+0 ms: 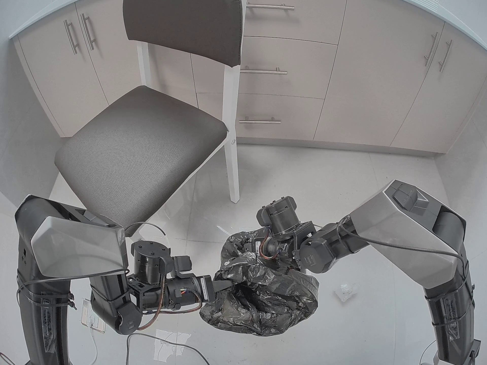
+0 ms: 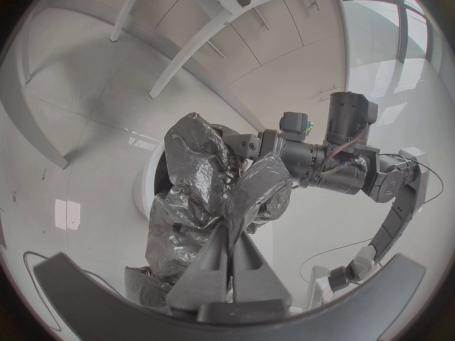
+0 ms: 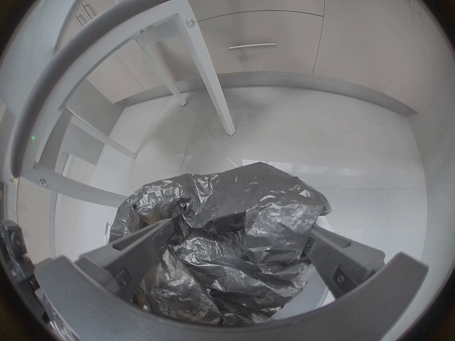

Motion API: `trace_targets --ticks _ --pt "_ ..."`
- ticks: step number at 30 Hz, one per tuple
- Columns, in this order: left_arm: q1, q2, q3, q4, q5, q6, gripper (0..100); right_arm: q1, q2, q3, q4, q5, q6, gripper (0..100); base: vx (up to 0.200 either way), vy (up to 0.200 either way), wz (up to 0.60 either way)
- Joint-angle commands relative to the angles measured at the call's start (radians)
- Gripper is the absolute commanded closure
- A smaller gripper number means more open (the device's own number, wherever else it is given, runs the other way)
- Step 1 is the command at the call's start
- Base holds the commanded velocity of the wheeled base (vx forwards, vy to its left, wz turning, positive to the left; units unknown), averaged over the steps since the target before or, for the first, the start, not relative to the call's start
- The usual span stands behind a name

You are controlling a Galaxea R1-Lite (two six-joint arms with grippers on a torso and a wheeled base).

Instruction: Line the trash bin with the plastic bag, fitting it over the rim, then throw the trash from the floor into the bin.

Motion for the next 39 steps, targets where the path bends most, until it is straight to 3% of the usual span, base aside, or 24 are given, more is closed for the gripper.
trace_targets --ticks 1,15,22,26,39 --pt "0.000 0.002 -0.001 0.000 0.000 -0.002 100 0.015 -0.002 0.028 -0.001 0.001 0.002 0 0.000 0.000 0.00" --pt "0.000 0.002 -0.001 0.000 0.000 -0.002 100 0.023 0.048 0.029 -0.004 0.000 0.008 0 0.000 0.000 0.00" --pt "0.000 0.002 -0.001 0.000 0.000 -0.002 100 -0.021 0.123 -0.060 0.007 0.003 0.000 0 0.000 0.000 0.00" --pt "0.000 0.002 -0.001 0.000 0.000 -0.002 100 -0.049 0.170 -0.141 0.086 0.026 0.000 0 0.000 0.000 0.00" --pt "0.000 0.002 -0.001 0.000 0.000 -0.002 100 -0.061 0.209 -0.208 0.117 0.060 0.006 0 0.000 0.000 0.00"
